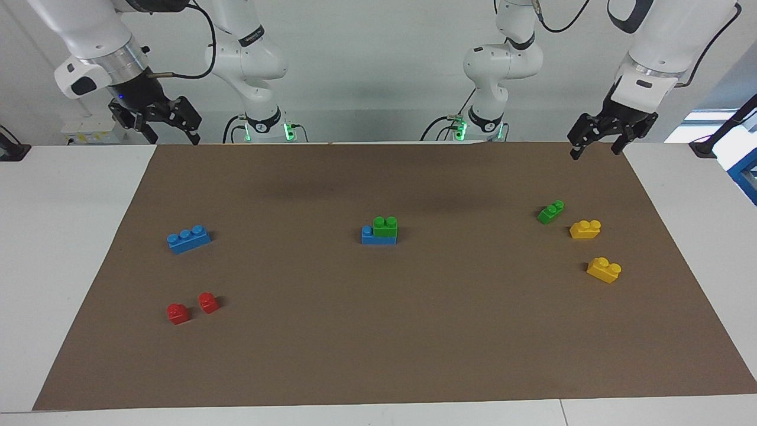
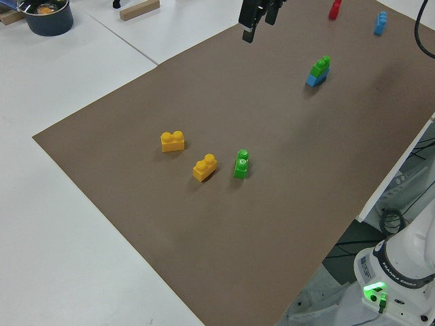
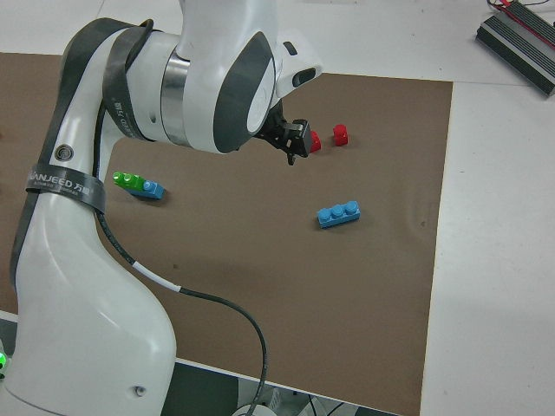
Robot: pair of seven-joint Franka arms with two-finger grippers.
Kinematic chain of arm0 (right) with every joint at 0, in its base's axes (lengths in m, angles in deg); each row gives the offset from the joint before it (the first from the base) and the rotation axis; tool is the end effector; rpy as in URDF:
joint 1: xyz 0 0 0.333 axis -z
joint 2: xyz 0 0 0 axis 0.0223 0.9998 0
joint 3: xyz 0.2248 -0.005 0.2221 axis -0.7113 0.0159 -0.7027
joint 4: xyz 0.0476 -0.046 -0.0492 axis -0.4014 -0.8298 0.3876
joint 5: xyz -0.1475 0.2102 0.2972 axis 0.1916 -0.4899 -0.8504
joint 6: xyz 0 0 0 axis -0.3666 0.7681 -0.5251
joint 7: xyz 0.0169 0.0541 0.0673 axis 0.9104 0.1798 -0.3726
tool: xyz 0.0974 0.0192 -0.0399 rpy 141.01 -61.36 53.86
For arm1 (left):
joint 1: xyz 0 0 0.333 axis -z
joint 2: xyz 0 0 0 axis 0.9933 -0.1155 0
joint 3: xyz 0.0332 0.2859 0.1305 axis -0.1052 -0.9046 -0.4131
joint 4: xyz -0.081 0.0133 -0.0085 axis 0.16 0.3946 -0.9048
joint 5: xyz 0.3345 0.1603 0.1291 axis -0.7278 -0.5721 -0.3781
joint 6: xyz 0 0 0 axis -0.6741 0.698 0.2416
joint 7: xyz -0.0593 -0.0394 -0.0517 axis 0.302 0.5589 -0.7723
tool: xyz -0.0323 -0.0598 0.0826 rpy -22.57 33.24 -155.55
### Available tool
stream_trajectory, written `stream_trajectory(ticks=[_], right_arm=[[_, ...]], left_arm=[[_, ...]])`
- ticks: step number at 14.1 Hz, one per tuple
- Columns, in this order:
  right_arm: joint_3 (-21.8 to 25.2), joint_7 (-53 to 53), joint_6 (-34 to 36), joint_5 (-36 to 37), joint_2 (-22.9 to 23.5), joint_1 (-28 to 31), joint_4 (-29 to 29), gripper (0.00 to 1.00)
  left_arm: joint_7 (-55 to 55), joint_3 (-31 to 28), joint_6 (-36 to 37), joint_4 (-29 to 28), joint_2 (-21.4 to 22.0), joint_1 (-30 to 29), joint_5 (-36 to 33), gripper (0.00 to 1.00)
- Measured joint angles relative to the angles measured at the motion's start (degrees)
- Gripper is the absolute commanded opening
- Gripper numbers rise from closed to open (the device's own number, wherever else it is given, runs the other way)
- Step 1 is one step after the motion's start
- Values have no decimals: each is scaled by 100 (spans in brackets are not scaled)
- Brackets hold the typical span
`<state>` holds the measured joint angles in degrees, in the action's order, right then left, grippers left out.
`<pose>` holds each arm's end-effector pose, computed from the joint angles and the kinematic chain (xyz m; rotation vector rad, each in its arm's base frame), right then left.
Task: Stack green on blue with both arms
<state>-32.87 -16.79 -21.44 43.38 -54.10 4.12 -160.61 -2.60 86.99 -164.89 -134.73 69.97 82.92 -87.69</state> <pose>0.4996 -0.0433 0.6396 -3.0909 0.1122 0.0272 0.5284 -0.0283 0.6371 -3.1259 -0.0644 -0.0081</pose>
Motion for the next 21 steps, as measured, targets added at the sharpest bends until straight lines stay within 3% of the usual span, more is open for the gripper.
stream_trajectory(ticks=[6, 13, 21], right_arm=[[-20, -396, 76, 368, 33, -1, -12, 100], [-21, -370, 127, 368, 438, -2, 99, 100], [-30, 62, 242, 368, 573, -54, 326, 100]], left_arm=[[-8, -315, -75, -72, 9, 339, 2, 100], [-15, -332, -329, -83, 9, 386, 2, 100], [-16, -331, -49, -97, 9, 387, 2, 100]])
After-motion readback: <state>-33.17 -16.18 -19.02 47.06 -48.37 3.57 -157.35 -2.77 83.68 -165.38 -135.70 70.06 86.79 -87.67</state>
